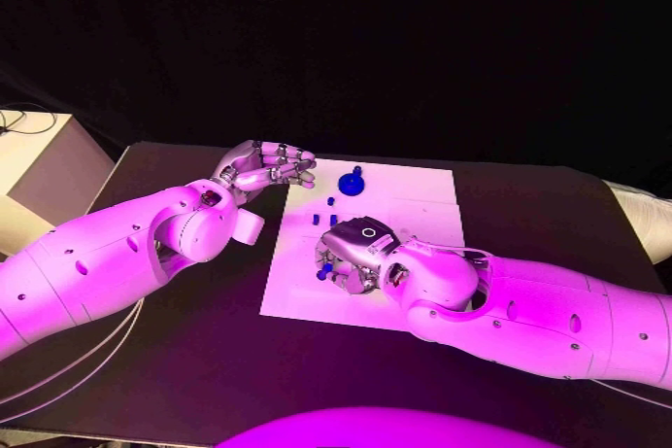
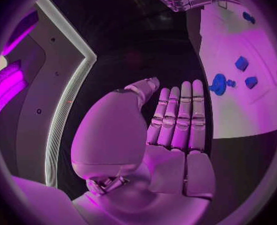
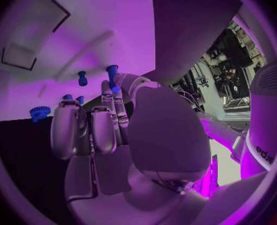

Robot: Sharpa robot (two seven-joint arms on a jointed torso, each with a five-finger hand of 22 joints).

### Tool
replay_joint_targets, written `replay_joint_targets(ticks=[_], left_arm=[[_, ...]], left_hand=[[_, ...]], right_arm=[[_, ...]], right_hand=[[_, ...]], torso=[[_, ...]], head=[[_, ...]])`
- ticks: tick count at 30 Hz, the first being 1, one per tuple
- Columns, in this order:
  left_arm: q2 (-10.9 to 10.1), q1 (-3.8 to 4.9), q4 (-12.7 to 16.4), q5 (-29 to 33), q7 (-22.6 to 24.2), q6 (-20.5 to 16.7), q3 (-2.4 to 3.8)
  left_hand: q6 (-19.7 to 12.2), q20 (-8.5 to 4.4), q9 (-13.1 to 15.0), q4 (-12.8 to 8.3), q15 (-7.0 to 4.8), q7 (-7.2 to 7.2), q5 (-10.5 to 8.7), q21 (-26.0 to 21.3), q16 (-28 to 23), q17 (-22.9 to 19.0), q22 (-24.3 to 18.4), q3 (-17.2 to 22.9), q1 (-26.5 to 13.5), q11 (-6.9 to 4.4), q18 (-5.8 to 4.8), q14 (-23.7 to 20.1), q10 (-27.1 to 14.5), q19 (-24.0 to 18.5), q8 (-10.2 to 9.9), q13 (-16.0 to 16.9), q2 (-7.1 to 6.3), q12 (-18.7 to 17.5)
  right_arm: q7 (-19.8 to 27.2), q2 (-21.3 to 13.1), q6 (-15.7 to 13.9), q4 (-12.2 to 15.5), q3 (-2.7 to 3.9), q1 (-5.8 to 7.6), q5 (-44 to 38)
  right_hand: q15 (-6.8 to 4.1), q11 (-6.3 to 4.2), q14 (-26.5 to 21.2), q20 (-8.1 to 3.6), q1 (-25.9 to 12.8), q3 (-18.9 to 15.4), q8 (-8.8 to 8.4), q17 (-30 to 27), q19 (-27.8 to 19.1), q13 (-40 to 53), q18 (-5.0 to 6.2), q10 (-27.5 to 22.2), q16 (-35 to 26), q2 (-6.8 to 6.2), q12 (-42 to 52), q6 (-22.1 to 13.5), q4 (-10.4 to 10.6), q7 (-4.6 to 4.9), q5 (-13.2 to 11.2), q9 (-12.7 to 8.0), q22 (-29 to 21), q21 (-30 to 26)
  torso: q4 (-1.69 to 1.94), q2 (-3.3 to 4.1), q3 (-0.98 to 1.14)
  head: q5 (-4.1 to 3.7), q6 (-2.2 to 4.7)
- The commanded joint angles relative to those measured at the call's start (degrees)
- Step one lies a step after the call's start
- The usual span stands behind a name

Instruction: Assemble the parts on the task board

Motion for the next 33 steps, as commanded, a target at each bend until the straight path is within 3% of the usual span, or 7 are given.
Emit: replay_joint_targets(ticks=[1,9,13,24,29,31,33], left_arm=[[0.08,0.02,0.17,0.30,0.30,0.82,0.05],[0.03,0.02,0.22,0.28,0.29,0.79,0.05],[-0.01,0.02,0.23,0.28,0.29,0.79,0.05],[-0.05,0.02,0.21,0.27,0.27,0.82,0.05],[-0.02,0.02,0.17,0.27,0.24,0.86,0.05],[0.00,0.02,0.15,0.27,0.23,0.88,0.05],[0.02,0.02,0.13,0.27,0.22,0.91,0.05]], left_hand=[[-0.05,0.38,-0.04,0.07,0.08,0.32,-0.10,-0.37,-0.20,0.05,-0.05,-0.23,0.14,0.04,0.50,-0.50,-0.34,0.19,-0.31,0.05,0.36,-0.30],[-0.05,0.38,-0.04,0.07,0.08,0.32,-0.10,-0.37,-0.20,0.05,-0.05,-0.23,0.14,0.04,0.50,-0.50,-0.34,0.19,-0.31,0.05,0.36,-0.30],[-0.05,0.38,-0.04,0.07,0.08,0.32,-0.10,-0.37,-0.20,0.05,-0.05,-0.23,0.14,0.04,0.50,-0.50,-0.34,0.19,-0.31,0.05,0.36,-0.30],[-0.05,0.38,-0.04,0.07,0.08,0.32,-0.10,-0.37,-0.20,0.05,-0.05,-0.23,0.14,0.04,0.50,-0.50,-0.34,0.19,-0.31,0.05,0.36,-0.30],[-0.05,0.38,-0.04,0.07,0.08,0.32,-0.10,-0.37,-0.20,0.05,-0.05,-0.23,0.14,0.04,0.50,-0.50,-0.34,0.19,-0.31,0.05,0.36,-0.30],[-0.05,0.38,-0.04,0.07,0.08,0.32,-0.10,-0.37,-0.20,0.05,-0.05,-0.23,0.14,0.04,0.50,-0.50,-0.34,0.19,-0.31,0.05,0.36,-0.30],[-0.05,0.38,-0.04,0.07,0.08,0.32,-0.10,-0.37,-0.20,0.05,-0.05,-0.23,0.14,0.04,0.50,-0.50,-0.34,0.19,-0.31,0.05,0.36,-0.30]], right_arm=[[0.35,0.53,1.83,-0.64,-0.26,-0.31,-0.61],[1.14,1.51,1.21,-1.84,-0.68,-0.79,0.20],[0.81,1.68,0.32,-1.99,-0.78,-0.99,0.32],[0.35,1.57,-0.74,-2.08,-0.85,-1.13,0.30],[0.50,1.54,-2.33,-2.17,-0.85,-1.15,0.39],[0.49,1.53,-2.88,-2.25,-0.86,-1.15,0.43],[0.46,1.52,-3.22,-2.34,-0.86,-1.15,0.48]], right_hand=[[-0.13,-0.26,1.39,-0.08,-1.13,0.44,-0.01,-0.25,0.45,-0.17,-0.58,0.17,0.16,0.22,0.23,-0.48,-0.50,0.27,0.00,0.22,0.72,-0.31],[0.77,0.85,1.16,0.66,-3.59,1.41,-1.53,-0.89,-0.08,-0.95,-0.35,-2.86,0.01,-1.40,0.17,-3.22,-0.71,1.41,-0.57,-0.06,-0.10,-1.58],[1.26,1.44,1.00,1.16,-4.94,1.23,-3.08,-1.34,-0.54,-1.32,-0.07,-5.14,-0.09,-2.68,0.13,-5.58,-0.79,1.87,-0.38,-0.54,-1.06,-2.91],[1.65,1.92,0.44,1.59,-5.41,-0.64,-4.70,-3.21,-1.77,-1.42,0.73,-9.17,-0.88,-2.98,0.17,-7.90,-1.76,2.13,-0.33,-1.04,-4.01,-6.80],[2.17,2.49,0.15,2.05,-3.95,-6.19,-6.58,-4.56,-2.52,-1.50,1.32,-14.36,-1.47,-1.53,0.29,-10.02,-2.28,2.50,-0.44,-1.94,-6.50,-10.16],[2.51,2.99,0.12,2.43,-1.00,-13.56,-8.31,-4.88,-2.96,-1.47,1.73,-17.24,-1.44,0.27,0.39,-11.98,-0.95,2.69,-1.36,-3.19,-8.47,-12.82],[2.77,3.32,0.08,2.60,1.22,-17.06,-9.36,-5.10,-2.90,-1.56,1.80,-18.81,-1.40,0.61,0.33,-13.40,1.06,2.15,-1.42,-4.09,-8.95,-13.53]], torso=[[0.01,-0.01,0.00],[0.05,-0.02,-0.04],[-0.01,-0.03,-0.02],[-0.08,-0.02,0.06],[-0.06,0.00,0.10],[-0.04,-0.01,0.09],[-0.06,-0.02,0.06]], head=[[-0.05,0.05],[0.04,-0.06],[0.05,-0.13],[0.04,-0.13],[-0.02,-0.04],[-0.05,-0.02],[-0.10,0.01]])
